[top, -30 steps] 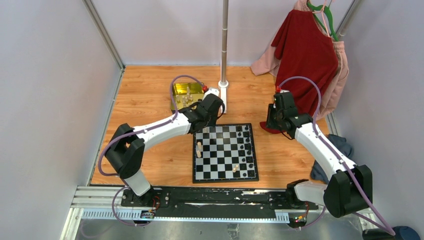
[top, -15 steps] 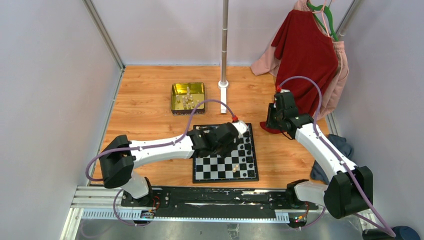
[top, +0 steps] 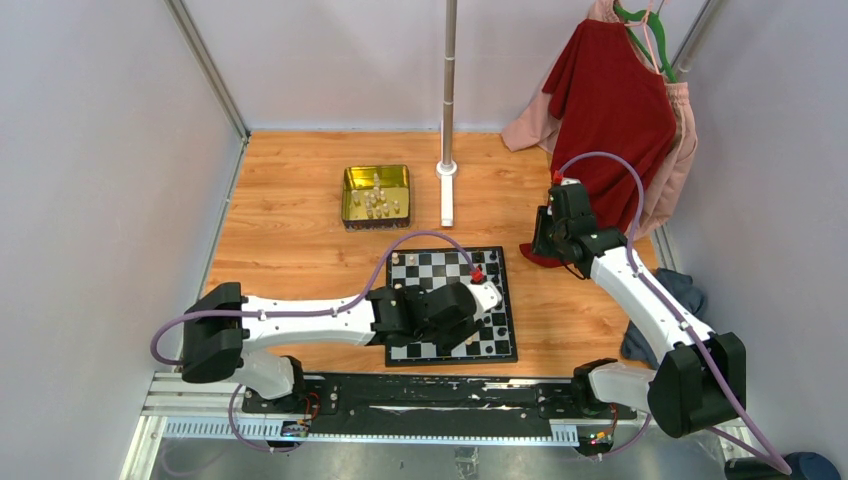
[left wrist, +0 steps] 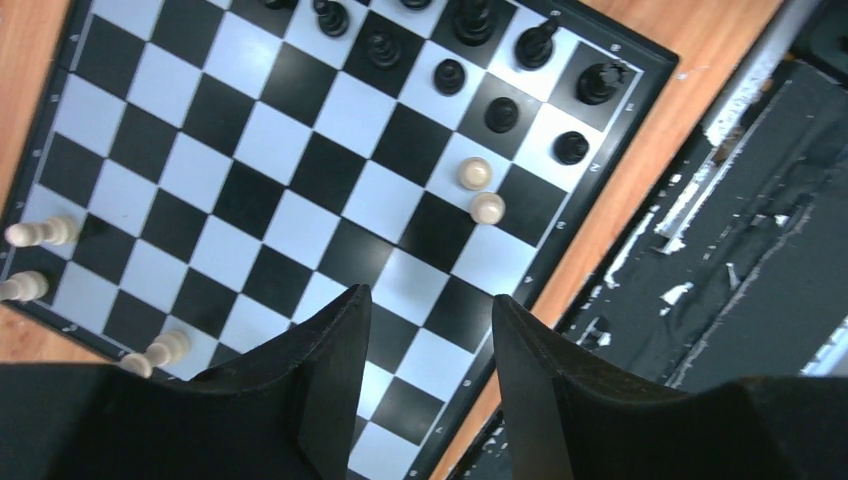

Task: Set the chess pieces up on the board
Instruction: Pick up the chess piece from the chessboard.

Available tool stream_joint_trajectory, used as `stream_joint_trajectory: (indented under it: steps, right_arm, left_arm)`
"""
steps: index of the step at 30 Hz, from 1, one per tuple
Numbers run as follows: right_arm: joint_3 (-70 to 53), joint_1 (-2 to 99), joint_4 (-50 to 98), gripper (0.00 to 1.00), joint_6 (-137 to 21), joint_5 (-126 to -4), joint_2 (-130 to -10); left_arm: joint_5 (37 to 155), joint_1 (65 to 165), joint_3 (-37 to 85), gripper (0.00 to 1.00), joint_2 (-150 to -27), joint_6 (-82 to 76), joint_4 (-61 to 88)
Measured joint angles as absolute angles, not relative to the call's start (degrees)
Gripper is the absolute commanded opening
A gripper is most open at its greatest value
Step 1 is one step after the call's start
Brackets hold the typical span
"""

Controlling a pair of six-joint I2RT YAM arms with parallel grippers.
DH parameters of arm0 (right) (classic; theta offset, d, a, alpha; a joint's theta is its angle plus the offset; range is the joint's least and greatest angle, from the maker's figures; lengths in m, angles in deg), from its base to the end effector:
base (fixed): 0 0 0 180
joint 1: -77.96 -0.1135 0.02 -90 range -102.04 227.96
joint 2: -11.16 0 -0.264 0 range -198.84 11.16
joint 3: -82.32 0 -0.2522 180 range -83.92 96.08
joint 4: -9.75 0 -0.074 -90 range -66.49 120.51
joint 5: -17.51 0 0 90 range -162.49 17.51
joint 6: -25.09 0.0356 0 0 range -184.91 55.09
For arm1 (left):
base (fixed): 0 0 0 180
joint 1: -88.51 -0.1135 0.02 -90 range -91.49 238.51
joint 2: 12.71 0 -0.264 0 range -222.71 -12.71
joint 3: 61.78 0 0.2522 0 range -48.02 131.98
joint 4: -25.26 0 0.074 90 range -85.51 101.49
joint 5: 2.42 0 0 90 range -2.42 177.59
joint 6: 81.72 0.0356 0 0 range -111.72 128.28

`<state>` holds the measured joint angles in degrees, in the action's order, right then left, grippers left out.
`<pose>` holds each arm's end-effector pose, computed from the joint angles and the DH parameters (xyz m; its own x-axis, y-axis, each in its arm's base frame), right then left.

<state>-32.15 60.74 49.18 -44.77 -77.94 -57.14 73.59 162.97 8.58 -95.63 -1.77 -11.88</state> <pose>0.2449 0.0724 0.2731 -0.6807 0.1479 -0.7175 0.0073 0.9807 0.1952 0.0897 -0.2904 0.2379 -0.3570 0.6519 -0.6690 0.8436 0.5325 0.0687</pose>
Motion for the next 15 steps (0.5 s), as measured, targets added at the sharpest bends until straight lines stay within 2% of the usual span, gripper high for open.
stream_joint_trajectory:
  steps: [15]
  right_arm:
    - [-32.17, 60.74, 48.99, 0.34, -44.77, -77.94, -57.14]
  left_arm:
    - [76.58, 166.46, 7.35, 0.53, -99.32, -6.01, -5.87]
